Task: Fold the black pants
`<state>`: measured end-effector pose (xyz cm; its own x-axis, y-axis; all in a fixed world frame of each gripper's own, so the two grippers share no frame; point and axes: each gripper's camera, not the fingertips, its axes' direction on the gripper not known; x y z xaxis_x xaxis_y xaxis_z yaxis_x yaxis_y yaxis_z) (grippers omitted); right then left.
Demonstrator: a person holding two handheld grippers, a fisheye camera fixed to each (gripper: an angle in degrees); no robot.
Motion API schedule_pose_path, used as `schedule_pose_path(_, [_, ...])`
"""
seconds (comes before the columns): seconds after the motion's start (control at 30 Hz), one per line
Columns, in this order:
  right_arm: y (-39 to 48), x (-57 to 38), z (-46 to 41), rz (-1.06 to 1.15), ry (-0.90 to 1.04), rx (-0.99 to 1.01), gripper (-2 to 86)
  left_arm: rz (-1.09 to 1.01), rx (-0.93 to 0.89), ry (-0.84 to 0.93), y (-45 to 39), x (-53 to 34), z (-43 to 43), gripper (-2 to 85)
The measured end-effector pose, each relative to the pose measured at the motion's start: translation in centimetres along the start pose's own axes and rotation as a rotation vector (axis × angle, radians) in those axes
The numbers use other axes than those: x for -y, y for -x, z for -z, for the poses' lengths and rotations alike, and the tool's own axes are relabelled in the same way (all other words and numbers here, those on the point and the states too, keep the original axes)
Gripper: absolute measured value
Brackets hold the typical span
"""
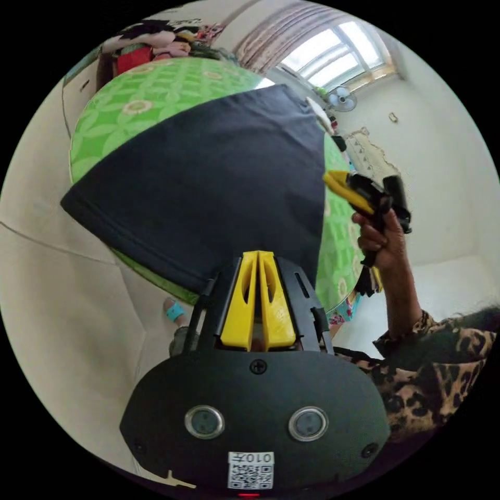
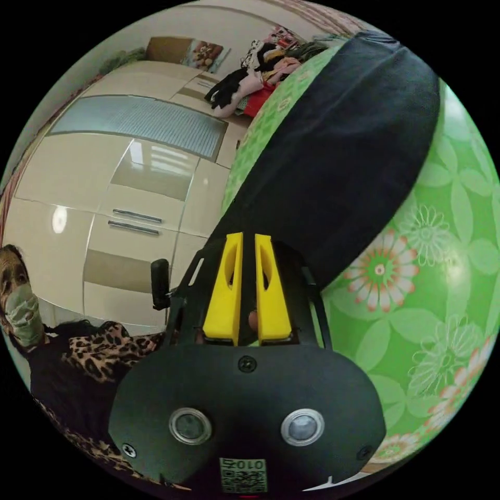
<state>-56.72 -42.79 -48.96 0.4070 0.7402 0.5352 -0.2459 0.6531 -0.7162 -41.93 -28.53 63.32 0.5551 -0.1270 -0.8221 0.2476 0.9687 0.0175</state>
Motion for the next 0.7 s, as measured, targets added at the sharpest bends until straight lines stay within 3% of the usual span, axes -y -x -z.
schedule_pose_path(0.13, [-3.2,0.4,-2.8,-0.062,0.096,-0.171,2.8,0.147,-0.156,-0.002,3.1,-1.8,0.2,-0.3])
schedule_pose_path(0.3, [-4.9,-2.3,-3.1,-0.077,0.116,-0.155,2.3,0.089,-0.119,0.079,1.3,-2.6,-0.2,-0.4])
schedule_pose_path(0.47, [-5.6,-2.6,-3.3,-0.085,0.311,-0.227,2.4,-0.131,-0.155,0.222,-1.4,-3.3,-0.6,-0.3])
schedule_pose_path(0.6, [-3.5,-2.2,-2.3,-0.057,0.309,-0.317,3.1,-0.082,-0.159,0.048,1.3,-4.9,3.4,-0.3])
schedule_pose_path(0.7, [0.6,1.3,-2.4,0.118,0.144,-0.022,5.0,0.113,-0.220,-0.135,6.9,-6.8,6.3,-0.2])
